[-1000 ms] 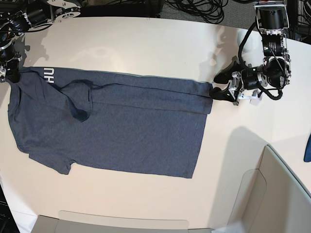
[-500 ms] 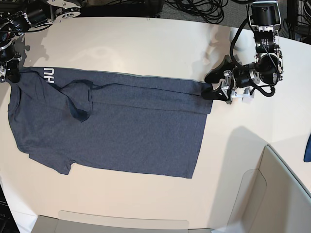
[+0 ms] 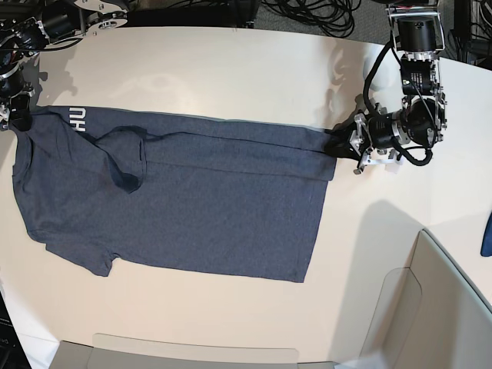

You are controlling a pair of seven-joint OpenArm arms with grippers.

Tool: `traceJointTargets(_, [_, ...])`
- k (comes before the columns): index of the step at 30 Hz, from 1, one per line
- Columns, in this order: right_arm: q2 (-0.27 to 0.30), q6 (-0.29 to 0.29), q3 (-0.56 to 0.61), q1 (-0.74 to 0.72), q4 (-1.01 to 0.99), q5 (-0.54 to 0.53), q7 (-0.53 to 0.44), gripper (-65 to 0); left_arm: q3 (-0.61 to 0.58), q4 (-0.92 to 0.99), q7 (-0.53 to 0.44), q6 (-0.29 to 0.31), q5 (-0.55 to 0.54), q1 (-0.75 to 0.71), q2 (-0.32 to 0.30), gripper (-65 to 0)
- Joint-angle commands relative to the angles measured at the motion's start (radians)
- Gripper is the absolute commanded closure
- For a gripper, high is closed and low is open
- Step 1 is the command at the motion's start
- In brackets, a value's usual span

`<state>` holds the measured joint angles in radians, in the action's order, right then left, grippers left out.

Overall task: Layout the t-shirt on the table in an organized manner, then fold the t-shirt properly
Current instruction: 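Pull the grasped shirt edge taut with both grippers, straightening it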

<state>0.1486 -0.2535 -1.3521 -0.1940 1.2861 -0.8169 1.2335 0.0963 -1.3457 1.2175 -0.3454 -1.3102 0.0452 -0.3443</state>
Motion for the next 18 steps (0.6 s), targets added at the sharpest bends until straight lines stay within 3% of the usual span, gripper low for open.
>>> traceJointTargets(1, [0.01,0.003,0.003,-0.006,0.011,-0.017,0.015,0.0,0.003,-0.01,0.008,-0.005,-0.007,0.009,-0.012,-0.3])
traceJointTargets(10, [-0.017,0.003,0.0,0.054,0.02,-0.02,0.076,0.0,0.003,-0.116,0.015,-0.005,-0.007,-0.049,-0.019,0.0])
traceJointTargets(18, [-0.019,0.003,0.001,0.201,0.099,-0.144,0.076,0.0,0.012,-0.295,0.015,-0.005,-0.009,-0.193,-0.054,0.0])
